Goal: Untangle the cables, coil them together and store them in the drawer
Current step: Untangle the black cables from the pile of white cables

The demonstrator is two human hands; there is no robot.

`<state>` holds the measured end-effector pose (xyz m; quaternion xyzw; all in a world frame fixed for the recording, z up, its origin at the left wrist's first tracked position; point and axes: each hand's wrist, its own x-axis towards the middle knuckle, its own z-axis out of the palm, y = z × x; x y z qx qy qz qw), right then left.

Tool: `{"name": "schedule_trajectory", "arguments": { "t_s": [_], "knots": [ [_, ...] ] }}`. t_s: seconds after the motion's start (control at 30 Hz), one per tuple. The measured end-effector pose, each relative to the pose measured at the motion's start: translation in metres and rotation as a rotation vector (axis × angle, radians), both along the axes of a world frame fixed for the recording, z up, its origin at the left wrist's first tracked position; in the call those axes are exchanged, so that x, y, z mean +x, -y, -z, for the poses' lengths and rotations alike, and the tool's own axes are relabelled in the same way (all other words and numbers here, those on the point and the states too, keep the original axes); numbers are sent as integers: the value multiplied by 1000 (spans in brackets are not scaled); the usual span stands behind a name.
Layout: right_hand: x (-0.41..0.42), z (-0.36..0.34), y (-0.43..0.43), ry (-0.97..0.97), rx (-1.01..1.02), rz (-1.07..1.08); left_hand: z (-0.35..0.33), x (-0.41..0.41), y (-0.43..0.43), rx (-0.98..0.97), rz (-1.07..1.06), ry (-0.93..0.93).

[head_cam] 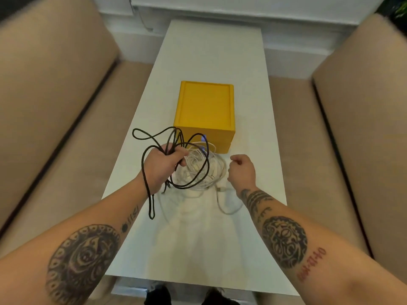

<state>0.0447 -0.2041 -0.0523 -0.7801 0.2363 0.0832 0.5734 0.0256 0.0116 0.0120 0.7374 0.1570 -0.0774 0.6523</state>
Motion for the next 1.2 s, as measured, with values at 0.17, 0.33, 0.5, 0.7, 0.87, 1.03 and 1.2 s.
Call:
{"name": "schedule_trajectory", "arguments": {
  "t_s": [0.17,0.33,0.5,0.7,0.87,1.03,1.2],
  "knots": [
    [15,-101,-14,119,493,-319,-55,8,26,257,-78,192],
    [18,-164,-20,327,330,-488,-98,16,38,147,-89,275],
    [15,-173,11,331,354,-326,-116,9,31,12,-32,273],
    [-3,-161,71,331,571,12,-129,8,-6,100,-34,306],
    [-44,-128,100,348,442,374,-132,0,-55,120,-53,459],
    [-100,-60,82,160,284,383,-127,-20,-85,218,47,455],
    [-143,-41,59,-6,324,399,-141,-57,-59,347,330,457]
  ]
}}
